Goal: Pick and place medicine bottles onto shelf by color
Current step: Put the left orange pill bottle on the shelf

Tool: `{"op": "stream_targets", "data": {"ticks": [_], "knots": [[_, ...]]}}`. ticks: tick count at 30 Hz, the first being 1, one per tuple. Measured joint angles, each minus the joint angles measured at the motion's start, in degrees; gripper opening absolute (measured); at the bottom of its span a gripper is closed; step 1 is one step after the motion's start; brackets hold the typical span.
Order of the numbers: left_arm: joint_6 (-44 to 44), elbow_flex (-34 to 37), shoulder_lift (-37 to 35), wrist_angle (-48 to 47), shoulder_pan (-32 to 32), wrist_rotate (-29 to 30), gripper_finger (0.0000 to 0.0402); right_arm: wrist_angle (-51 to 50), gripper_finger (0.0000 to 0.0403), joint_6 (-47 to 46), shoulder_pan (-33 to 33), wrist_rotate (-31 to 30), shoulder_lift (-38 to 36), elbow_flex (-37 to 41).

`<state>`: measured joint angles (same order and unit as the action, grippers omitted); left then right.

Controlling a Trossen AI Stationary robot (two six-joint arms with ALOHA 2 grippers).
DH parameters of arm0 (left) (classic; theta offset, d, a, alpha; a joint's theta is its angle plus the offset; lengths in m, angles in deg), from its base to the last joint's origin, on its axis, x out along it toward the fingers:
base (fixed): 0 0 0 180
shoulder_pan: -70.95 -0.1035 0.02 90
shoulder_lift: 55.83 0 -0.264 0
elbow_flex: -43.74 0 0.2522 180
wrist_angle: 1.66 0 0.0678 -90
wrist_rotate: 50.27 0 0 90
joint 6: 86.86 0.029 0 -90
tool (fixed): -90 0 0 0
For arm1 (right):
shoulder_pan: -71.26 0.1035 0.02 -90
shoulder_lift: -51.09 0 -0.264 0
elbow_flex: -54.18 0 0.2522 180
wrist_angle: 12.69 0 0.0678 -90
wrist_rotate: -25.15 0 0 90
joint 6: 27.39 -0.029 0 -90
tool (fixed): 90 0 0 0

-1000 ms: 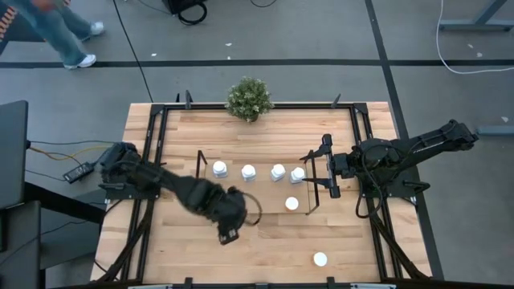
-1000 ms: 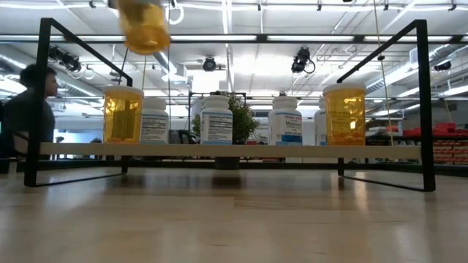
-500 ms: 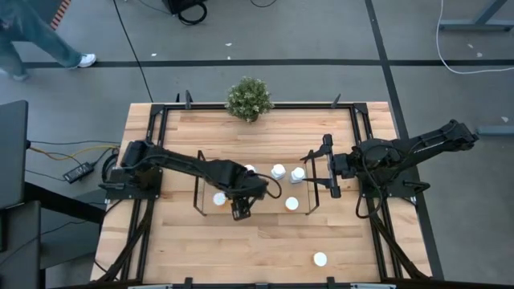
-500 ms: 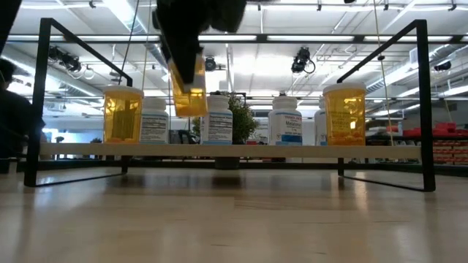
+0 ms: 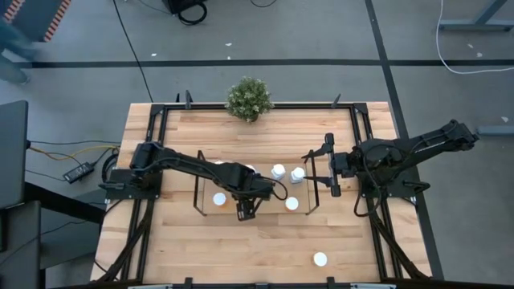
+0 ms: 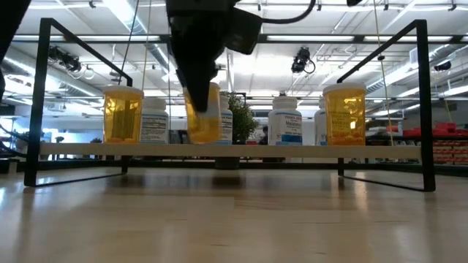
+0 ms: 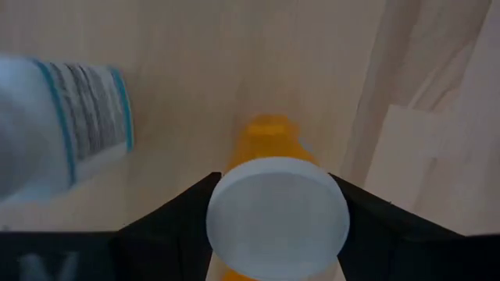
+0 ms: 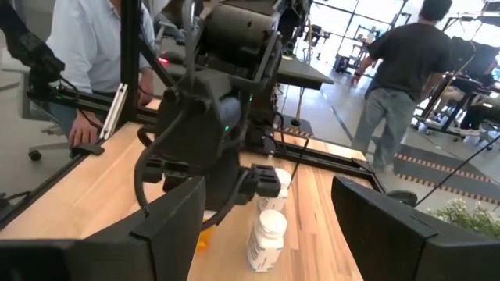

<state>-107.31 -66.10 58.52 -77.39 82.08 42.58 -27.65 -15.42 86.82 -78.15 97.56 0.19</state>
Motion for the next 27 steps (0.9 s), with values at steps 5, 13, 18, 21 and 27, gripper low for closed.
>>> {"op": "stream_targets", "data": {"ticks": [5,13,18,21,27], "knots": [[0.8,0.0,1.5,-1.3,-0.3,0.0,0.0213,-0.6,0.0284,-0.4,0.0,0.0,-0.2,0.0],[0.7,-1.1,1.8,-1.0,-0.4,0.0,0.0219,-1.0,0.0284,-0.3,0.0,0.0,-0.2,0.0],[1.0,-4.2,1.8,-1.1,0.1,0.1,0.0238,-1.1,0.0284,-0.3,0.0,0.0,-0.2,0.0],[1.6,-6.5,1.8,-2.0,0.4,0.1,0.0244,-1.2,0.0284,-0.4,0.0,0.0,-0.2,0.0],[1.6,-7.1,1.8,-4.5,0.3,0.3,0.0247,-1.4,0.0284,-0.4,0.0,0.0,-0.2,0.0]]}}
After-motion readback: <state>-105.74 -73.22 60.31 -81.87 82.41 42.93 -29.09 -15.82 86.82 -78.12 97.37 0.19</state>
